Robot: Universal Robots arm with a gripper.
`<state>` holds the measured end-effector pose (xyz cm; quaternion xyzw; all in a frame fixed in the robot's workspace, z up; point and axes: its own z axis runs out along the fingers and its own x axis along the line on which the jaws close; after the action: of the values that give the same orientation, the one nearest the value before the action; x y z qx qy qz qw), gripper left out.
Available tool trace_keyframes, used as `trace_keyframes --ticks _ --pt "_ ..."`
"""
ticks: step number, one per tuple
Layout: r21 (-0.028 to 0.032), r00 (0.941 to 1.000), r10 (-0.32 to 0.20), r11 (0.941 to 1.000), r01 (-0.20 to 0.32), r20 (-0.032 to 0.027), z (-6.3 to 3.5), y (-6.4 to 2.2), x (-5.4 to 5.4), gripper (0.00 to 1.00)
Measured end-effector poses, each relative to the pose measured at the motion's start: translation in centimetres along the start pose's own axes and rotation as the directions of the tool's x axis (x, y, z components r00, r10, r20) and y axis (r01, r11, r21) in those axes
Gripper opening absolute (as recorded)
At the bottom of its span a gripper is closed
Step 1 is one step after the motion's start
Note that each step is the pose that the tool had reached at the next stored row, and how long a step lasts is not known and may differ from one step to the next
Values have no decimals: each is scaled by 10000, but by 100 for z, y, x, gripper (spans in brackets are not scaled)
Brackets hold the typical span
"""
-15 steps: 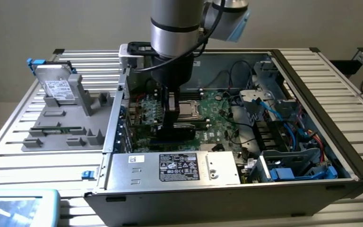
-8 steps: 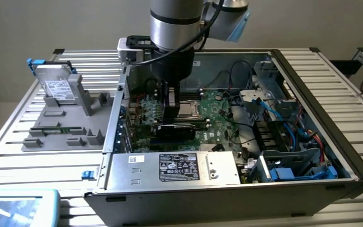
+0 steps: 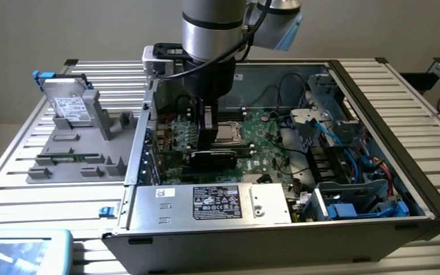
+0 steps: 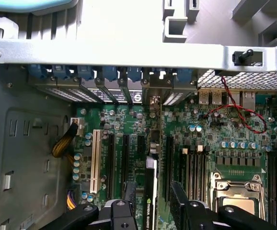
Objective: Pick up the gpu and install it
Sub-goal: 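Press down on the gpu until it lock into place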
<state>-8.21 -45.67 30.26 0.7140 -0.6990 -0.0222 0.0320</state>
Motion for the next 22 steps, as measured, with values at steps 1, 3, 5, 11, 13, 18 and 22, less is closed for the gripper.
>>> trace_keyframes --ticks 1,3,5,11,13,18,22 --pt "0 10000 0 10000 0 0 0 0 0 40" --pt "0 10000 0 10000 0 0 0 0 0 34" --pt "0 10000 0 10000 0 -1 0 0 0 28" --pt "0 10000 0 10000 0 -1 0 0 0 12" --pt "2 10000 5 10000 -5 -40 13 21 -13 12" --pt "78 9998 19 10000 -18 -218 60 106 -51 12" --pt "195 9994 33 9998 -26 -337 89 154 -79 12"
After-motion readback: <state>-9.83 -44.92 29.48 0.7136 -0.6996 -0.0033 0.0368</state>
